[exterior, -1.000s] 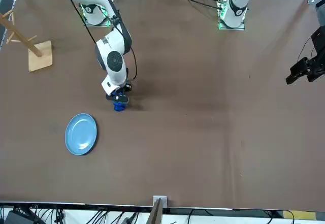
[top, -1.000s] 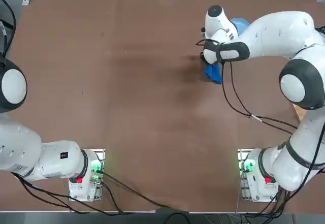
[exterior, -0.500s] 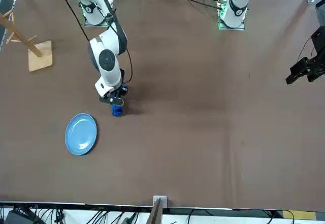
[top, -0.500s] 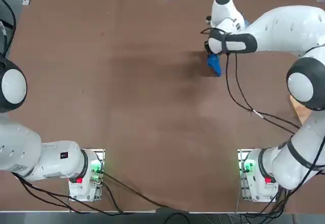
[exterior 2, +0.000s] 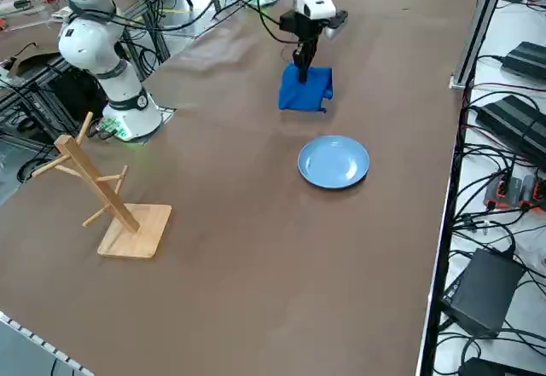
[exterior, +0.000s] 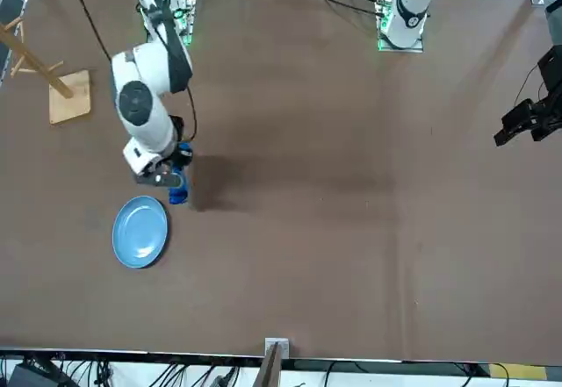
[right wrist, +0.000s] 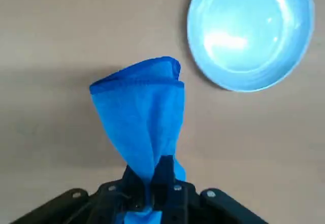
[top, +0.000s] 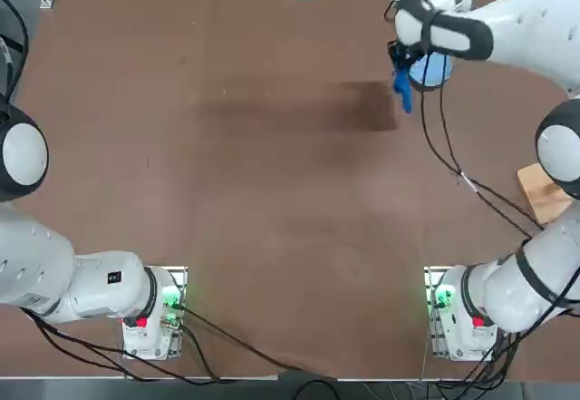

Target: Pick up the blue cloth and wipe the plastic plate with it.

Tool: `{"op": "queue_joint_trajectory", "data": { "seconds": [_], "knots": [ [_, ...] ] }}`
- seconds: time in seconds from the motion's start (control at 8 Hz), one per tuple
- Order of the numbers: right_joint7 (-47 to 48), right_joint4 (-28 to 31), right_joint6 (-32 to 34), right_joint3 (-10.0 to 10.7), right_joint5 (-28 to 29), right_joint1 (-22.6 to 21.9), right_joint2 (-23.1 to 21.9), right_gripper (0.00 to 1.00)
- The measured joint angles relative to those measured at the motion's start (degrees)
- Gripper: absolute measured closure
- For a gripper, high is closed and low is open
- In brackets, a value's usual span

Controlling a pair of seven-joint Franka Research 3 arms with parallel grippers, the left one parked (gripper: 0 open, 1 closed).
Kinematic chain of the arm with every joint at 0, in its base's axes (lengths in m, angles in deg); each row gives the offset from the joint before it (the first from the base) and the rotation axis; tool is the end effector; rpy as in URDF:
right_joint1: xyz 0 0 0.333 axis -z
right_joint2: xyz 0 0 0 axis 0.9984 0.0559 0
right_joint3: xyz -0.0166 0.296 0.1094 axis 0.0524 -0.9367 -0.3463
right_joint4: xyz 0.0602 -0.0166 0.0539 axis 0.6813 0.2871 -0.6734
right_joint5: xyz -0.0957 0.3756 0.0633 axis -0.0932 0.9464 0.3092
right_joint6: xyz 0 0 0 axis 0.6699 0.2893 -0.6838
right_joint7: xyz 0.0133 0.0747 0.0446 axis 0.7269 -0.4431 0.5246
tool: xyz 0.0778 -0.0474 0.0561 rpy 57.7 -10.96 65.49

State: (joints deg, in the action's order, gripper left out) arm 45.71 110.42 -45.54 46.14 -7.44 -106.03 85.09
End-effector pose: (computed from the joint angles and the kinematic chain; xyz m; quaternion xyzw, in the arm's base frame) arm 0.5768 0.1916 0.3635 0.9974 0.0014 -0.0312 0.0653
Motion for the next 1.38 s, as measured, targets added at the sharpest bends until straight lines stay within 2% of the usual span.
{"op": "queue_joint_trajectory", "data": {
  "seconds": [0.38,0.88,1.25,1.38],
  "knots": [
    [-8.12,-4.25,3.44,0.04,-0.01,3.81,0.15,0.94],
    [-21.35,-7.82,3.37,0.17,-0.03,11.36,2.86,0.94],
    [-25.7,-8.99,-2.47,0.21,0.69,14.94,5.69,0.94],
    [-27.82,-9.1,-3.72,0.23,2.74,16.24,6.26,0.94]
  ]
}}
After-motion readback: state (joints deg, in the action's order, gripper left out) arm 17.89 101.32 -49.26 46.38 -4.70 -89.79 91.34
